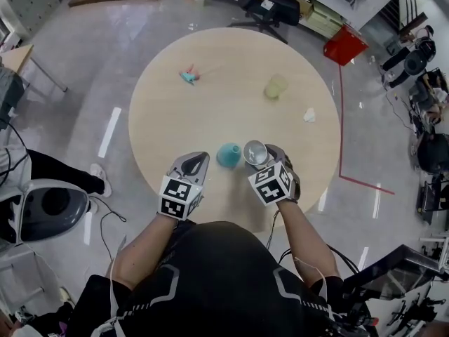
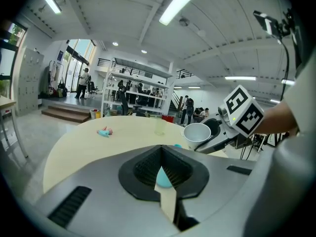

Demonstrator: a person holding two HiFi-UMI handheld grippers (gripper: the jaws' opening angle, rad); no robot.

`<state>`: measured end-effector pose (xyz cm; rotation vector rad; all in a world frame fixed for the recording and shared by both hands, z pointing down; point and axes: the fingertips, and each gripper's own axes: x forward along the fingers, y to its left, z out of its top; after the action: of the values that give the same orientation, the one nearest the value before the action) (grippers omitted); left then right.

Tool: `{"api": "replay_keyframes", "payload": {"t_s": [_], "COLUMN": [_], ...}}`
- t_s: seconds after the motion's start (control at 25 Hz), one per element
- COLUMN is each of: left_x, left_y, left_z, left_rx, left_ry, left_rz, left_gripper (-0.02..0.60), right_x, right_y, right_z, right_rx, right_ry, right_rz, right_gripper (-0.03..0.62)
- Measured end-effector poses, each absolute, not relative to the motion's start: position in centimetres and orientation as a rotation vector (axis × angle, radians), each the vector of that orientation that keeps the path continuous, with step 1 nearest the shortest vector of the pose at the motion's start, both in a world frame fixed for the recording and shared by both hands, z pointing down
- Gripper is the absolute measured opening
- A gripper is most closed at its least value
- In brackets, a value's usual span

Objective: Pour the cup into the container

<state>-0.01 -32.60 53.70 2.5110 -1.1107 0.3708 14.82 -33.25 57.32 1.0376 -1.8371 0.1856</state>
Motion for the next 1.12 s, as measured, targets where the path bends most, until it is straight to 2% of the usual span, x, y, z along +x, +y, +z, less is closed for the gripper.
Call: {"api": "replay_keyframes", "payload": {"t_s": [1.12], "left_x": [0.9], "left_y": [-31.7], "left_z": [53.8], "left_rx": [2.556], "left_ry": [-1.062], "left_rz": [0.406], "left_gripper": [0.000], "right_x": [14.4], "right_y": [-33.7], "right_z": [57.3], "right_rx": [0.843], "right_ry": [-1.611], "right_rz": [0.020], "right_gripper": [0.310]}}
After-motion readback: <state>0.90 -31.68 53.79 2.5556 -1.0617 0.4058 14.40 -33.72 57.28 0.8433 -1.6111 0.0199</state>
